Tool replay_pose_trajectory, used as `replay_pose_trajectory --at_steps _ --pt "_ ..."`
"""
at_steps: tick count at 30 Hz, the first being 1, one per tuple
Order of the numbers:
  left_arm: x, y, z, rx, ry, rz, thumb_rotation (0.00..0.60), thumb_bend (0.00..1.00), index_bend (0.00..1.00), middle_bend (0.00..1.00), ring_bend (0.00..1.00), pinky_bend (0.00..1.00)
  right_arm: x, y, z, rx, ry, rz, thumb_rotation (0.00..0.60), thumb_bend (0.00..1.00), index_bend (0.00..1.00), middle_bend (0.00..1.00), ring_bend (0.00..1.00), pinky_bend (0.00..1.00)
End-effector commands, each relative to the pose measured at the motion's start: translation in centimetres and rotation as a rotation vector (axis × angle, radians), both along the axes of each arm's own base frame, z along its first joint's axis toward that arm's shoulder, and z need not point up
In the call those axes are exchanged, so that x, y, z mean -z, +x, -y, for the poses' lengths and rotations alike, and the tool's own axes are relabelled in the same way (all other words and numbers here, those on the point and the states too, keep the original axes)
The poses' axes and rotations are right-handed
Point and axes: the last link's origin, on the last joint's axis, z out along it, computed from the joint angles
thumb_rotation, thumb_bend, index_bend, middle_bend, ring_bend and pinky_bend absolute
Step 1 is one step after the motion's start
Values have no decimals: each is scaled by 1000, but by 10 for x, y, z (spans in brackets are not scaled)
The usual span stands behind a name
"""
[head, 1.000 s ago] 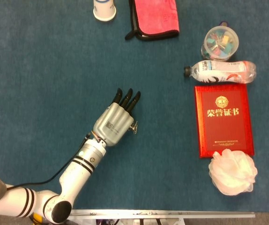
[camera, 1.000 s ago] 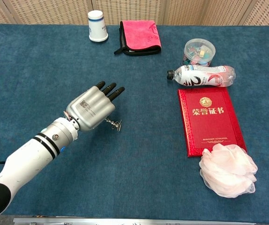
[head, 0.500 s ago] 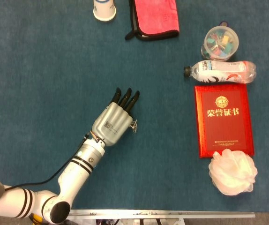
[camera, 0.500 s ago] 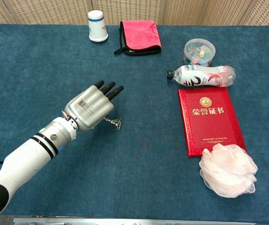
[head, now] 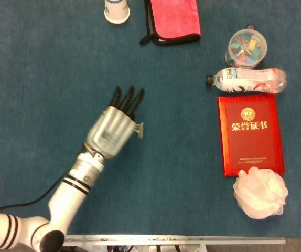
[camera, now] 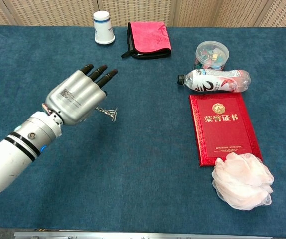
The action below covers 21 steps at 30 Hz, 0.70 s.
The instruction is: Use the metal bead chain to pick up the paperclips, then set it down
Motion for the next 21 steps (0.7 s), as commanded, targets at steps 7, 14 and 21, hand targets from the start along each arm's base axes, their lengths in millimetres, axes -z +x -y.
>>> replay_pose_trajectory --at_steps 7,14,21 --pt "-26 -46 -26 -142 96 -73 600 415 587 13 0 140 2 0 3 14 4 -7 600 350 366 362 320 450" --pt "-26 -73 -31 -227 96 -82 600 415 587 13 0 140 5 1 7 25 14 -16 600 350 366 362 321 450" --pt "-31 -87 -32 -266 125 -88 600 406 434 13 0 140 5 1 7 26 16 -18 600 350 366 362 321 450"
